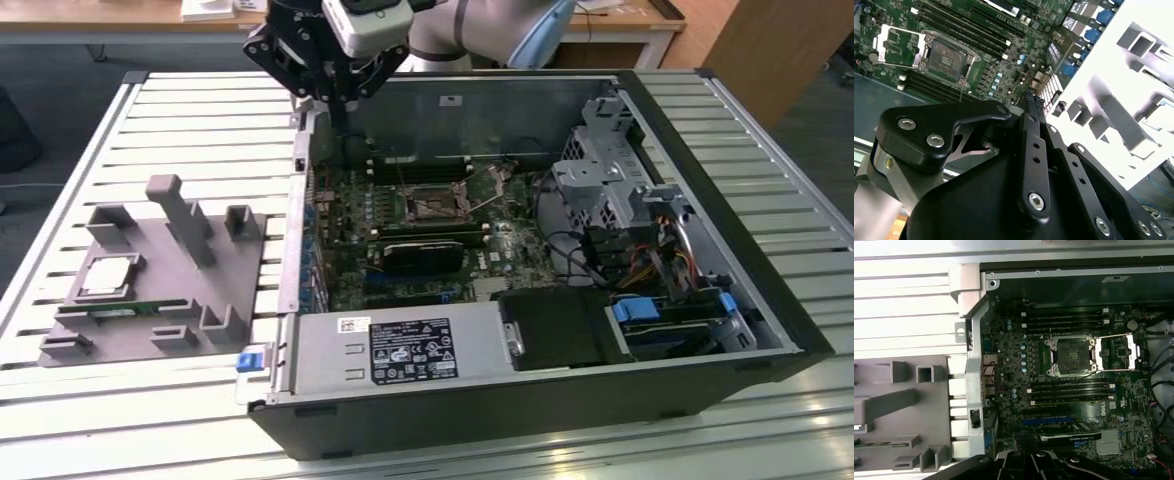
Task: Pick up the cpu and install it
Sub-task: 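Reach for the cpu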
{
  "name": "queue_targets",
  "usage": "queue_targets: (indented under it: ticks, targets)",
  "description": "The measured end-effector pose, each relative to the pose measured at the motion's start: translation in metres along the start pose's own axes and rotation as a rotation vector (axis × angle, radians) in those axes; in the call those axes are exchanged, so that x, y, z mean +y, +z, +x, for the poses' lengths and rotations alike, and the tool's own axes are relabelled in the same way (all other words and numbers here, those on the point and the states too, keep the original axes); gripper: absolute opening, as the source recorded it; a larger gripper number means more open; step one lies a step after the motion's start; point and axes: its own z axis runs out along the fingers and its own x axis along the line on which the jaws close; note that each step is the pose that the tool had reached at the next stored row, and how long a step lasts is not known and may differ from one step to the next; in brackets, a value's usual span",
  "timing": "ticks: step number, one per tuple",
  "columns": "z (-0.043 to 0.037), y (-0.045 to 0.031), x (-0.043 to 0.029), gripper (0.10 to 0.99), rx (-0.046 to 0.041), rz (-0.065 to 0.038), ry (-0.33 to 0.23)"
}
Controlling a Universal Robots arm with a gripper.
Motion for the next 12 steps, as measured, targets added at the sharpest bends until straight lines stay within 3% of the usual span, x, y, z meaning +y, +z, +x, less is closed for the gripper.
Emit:
queue_targets:
  ticks: [12]
  targets:
    - [0.0086,0.0003,-0.0007,0.106,0.0005,0.000,0.000]
